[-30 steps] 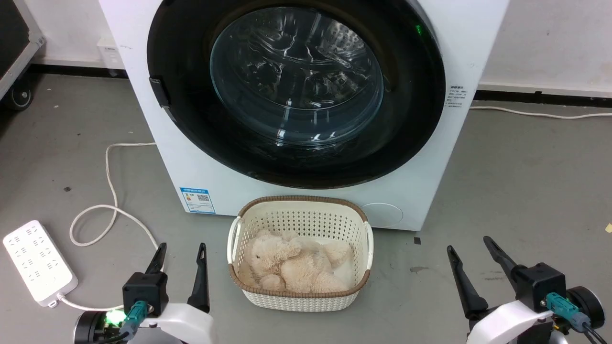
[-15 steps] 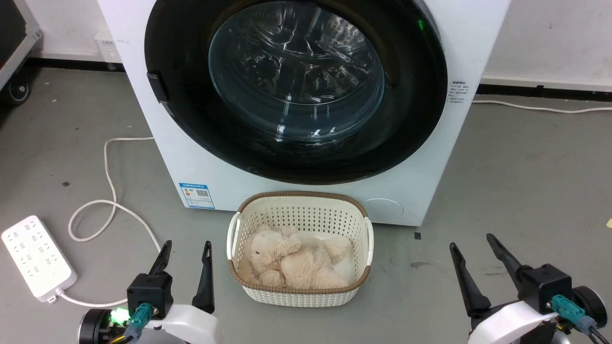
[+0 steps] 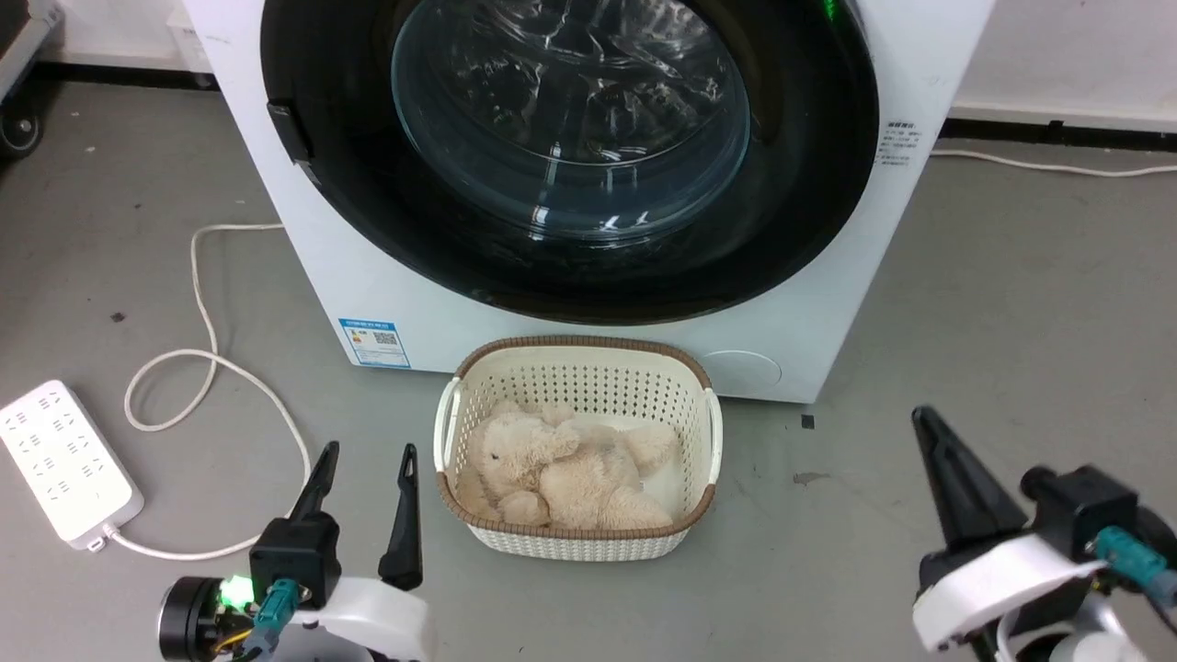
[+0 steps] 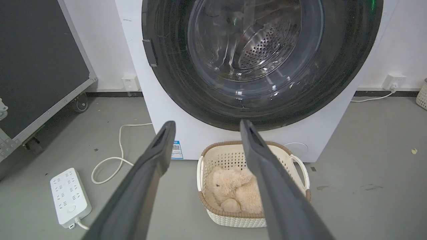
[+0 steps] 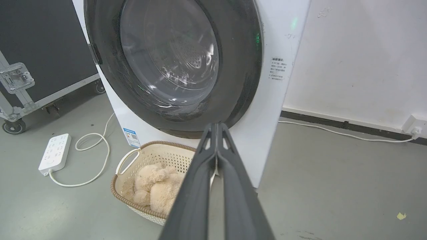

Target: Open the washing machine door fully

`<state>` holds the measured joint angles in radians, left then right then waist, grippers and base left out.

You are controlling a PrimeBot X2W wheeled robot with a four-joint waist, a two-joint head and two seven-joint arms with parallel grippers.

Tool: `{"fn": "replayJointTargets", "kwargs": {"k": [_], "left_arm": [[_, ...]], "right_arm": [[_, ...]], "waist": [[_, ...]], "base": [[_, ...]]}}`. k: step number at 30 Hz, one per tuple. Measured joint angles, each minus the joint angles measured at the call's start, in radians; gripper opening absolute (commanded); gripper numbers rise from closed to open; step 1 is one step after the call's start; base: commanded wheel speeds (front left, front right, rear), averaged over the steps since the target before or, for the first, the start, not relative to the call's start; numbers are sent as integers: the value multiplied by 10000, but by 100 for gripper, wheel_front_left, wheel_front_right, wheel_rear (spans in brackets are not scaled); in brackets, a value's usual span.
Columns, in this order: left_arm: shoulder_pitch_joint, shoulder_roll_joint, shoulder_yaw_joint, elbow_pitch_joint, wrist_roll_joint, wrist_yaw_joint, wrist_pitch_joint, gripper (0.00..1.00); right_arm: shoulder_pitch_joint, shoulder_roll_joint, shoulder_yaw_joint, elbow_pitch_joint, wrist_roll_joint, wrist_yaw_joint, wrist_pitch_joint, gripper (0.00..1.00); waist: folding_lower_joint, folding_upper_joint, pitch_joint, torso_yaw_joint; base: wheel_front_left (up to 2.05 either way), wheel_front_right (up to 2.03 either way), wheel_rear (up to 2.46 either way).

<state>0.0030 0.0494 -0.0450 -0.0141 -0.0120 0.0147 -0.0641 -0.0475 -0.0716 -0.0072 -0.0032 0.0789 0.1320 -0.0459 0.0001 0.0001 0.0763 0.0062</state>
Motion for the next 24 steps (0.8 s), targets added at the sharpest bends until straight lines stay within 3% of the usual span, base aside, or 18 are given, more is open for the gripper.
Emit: {"fn": "replayJointTargets", "kwargs": {"k": [10,24], "left_arm": [[-165,4,-92,-138,2,2,-224,100],[-674,27,-293,-336,0,2,-558,100]], "right_arm": [[-1106,-351,-476,15,1262,-2,418,0],[-4063,-351,-1739,1133,3379,-2,2042,0]], "waist": [[0,0,365,-39],[0,0,1342,218]], "base": [[0,0,0],[0,0,0]]}}
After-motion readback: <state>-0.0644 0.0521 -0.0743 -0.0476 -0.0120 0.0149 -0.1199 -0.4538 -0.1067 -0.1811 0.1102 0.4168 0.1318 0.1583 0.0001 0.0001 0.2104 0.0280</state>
